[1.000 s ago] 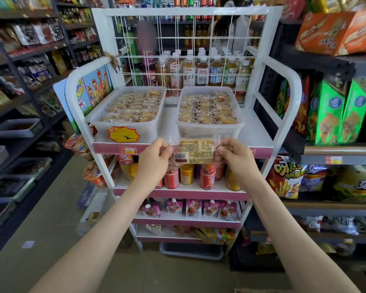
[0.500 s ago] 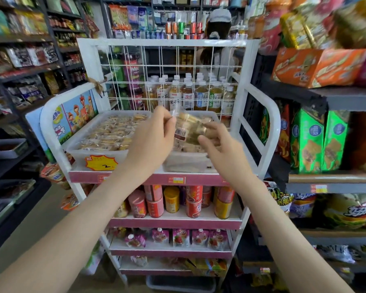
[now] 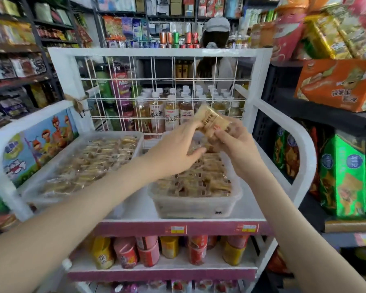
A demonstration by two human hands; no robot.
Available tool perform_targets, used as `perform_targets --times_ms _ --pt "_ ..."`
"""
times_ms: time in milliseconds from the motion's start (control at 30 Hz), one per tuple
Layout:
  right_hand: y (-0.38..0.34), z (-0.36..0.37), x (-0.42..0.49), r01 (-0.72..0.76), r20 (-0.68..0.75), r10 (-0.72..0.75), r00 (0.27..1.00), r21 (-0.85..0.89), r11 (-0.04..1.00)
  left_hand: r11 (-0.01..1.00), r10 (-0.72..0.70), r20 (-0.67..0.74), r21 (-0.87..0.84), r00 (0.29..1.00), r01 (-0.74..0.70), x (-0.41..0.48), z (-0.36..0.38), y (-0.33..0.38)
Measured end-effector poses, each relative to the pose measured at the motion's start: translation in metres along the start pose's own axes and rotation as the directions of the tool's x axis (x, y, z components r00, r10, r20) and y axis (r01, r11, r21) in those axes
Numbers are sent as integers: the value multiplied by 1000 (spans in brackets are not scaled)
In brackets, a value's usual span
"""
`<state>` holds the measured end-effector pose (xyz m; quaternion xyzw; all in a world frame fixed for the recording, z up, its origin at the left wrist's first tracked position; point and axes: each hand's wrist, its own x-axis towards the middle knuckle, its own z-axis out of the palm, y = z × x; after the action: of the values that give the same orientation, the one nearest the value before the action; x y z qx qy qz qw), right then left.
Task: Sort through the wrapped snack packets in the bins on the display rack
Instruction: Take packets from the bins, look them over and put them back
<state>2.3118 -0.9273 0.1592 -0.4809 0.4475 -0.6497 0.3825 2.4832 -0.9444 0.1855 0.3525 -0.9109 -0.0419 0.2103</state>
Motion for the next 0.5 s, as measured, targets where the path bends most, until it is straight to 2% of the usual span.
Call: perform_targets --times_ms 67,133,233,333,433,500 --pt "10 -9 25 4 -76 -23 997 -244 970 991 -46 181 132 982 22 22 15 -28" --pt "21 -22 48 12 -85 -60 995 -476 879 981 -43 353 192 935 -27 39 35 -50" --pt "34 -40 70 -7 -59 -40 997 -645 764 967 -11 531 221 847 -126 60 64 -76" --pt "45 -50 80 13 8 -11 1000 -765 644 965 -79 611 245 787 -94 79 79 -92" --pt "51 -50 91 44 127 111 986 -829 558 954 -114 619 286 777 -87 87 82 -101" --pt "55 -45 101 89 205 211 956 -886 454 955 -112 637 282 762 -96 89 81 -104"
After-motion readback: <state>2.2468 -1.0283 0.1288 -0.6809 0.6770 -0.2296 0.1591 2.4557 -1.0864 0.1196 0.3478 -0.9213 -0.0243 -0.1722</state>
